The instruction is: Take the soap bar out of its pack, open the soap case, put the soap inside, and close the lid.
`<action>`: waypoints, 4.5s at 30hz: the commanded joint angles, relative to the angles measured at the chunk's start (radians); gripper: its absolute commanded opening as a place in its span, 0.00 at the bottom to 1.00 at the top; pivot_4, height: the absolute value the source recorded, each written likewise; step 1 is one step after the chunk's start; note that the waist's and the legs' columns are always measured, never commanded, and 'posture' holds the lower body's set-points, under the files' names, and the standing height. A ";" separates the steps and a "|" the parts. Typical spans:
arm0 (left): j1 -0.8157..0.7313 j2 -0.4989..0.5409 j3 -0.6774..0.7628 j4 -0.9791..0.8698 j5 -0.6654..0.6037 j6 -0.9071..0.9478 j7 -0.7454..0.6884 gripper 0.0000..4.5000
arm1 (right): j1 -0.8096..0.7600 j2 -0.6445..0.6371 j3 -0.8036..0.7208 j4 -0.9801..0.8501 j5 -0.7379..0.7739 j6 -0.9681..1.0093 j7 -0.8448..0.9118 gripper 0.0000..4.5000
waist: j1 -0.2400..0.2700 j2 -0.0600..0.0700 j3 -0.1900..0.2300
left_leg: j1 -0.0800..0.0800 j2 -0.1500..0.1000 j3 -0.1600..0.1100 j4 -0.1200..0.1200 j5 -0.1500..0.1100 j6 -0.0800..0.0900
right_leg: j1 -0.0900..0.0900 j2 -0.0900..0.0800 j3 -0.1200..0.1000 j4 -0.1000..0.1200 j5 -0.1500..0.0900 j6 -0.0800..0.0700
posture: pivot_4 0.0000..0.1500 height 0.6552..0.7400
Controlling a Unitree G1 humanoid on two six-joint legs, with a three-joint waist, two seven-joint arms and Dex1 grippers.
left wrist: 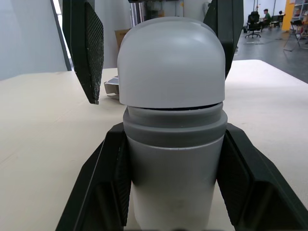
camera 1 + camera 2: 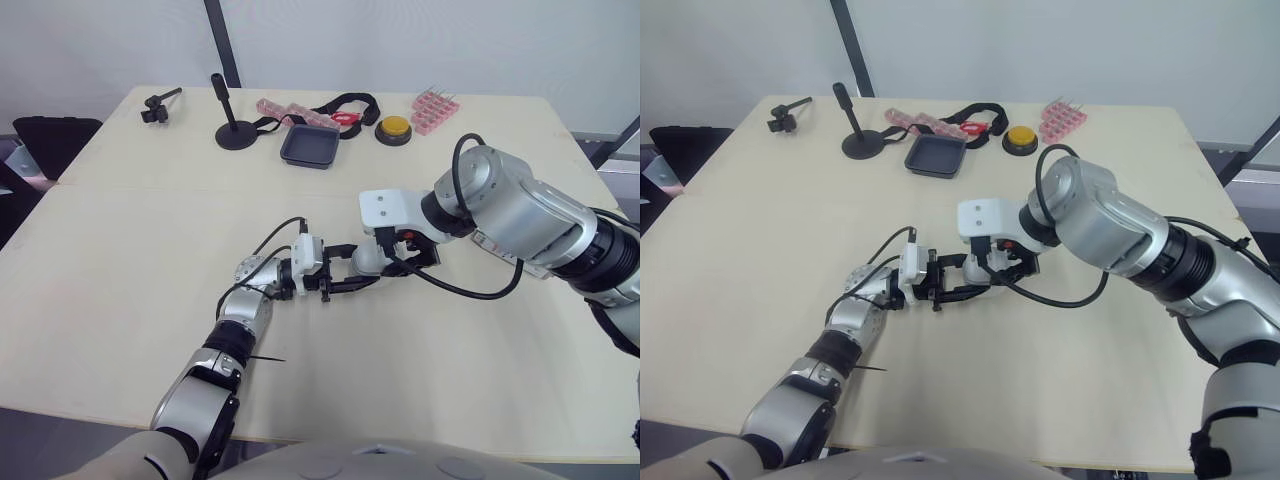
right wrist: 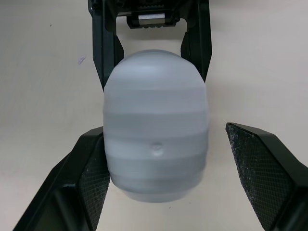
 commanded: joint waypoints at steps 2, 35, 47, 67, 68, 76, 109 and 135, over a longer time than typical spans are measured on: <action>-0.008 0.003 -0.002 -0.020 0.014 -0.008 -0.003 0.42 | -0.024 0.002 -0.010 -0.014 -0.003 0.004 -0.001 0.86 | 0.000 0.000 0.000 | 0.000 0.000 0.000 0.000 0.000 0.000 | 0.000 0.000 0.000 0.000 0.000 0.000 | 1.00 1.00; -0.012 0.002 -0.004 -0.003 0.029 -0.020 -0.013 0.42 | -0.069 0.000 -0.125 -0.114 0.114 0.080 -0.032 0.86 | 0.002 0.000 0.000 | 0.000 0.000 0.000 0.000 0.000 0.000 | 0.000 0.000 0.000 0.000 0.000 0.000 | 1.00 1.00; -0.006 0.001 -0.003 -0.013 0.025 -0.016 -0.015 0.42 | -0.081 -0.036 -0.168 -0.147 0.158 0.103 -0.042 0.86 | 0.002 0.000 0.000 | 0.000 0.000 0.000 0.000 0.000 0.000 | 0.000 0.000 0.000 0.000 0.000 0.000 | 1.00 1.00; 0.010 -0.011 0.019 -0.012 -0.001 -0.015 -0.005 0.42 | -0.044 -0.184 -0.336 -0.158 0.285 0.112 -0.021 0.32 | 0.005 0.000 0.000 | 0.000 0.000 0.000 0.000 0.000 0.000 | 0.000 0.000 0.000 -0.001 0.000 0.000 | 1.00 1.00; 0.009 -0.011 0.019 -0.011 0.000 -0.016 -0.005 0.42 | -0.038 -0.191 -0.334 -0.160 0.291 0.107 -0.017 0.23 | 0.005 0.000 0.000 | 0.000 0.000 0.000 0.000 0.000 0.000 | 0.000 0.000 0.000 -0.001 0.000 0.000 | 1.00 1.00; -0.004 -0.012 0.021 0.004 0.009 -0.019 -0.003 0.42 | -0.010 -0.198 -0.306 -0.136 0.294 0.089 -0.021 0.01 | 0.004 0.000 0.000 | 0.000 0.000 0.000 0.000 0.000 0.000 | 0.000 0.000 0.000 -0.001 0.000 0.000 | 1.00 1.00; -0.006 0.005 0.021 0.017 0.025 -0.036 0.002 0.42 | 0.083 -0.111 -0.266 -0.143 0.292 0.095 -0.132 0.01 | 0.001 0.000 0.000 | 0.000 0.000 0.000 0.000 0.000 0.000 | 0.000 0.000 0.000 0.000 0.000 0.000 | 1.00 1.00; -0.017 0.014 0.022 0.020 0.029 -0.031 0.005 0.42 | 0.034 -0.133 -0.413 -0.158 0.387 0.179 -0.158 0.01 | 0.003 0.000 0.000 | 0.000 0.000 0.000 0.000 0.000 -0.001 | 0.000 0.000 0.000 -0.001 0.000 0.000 | 1.00 1.00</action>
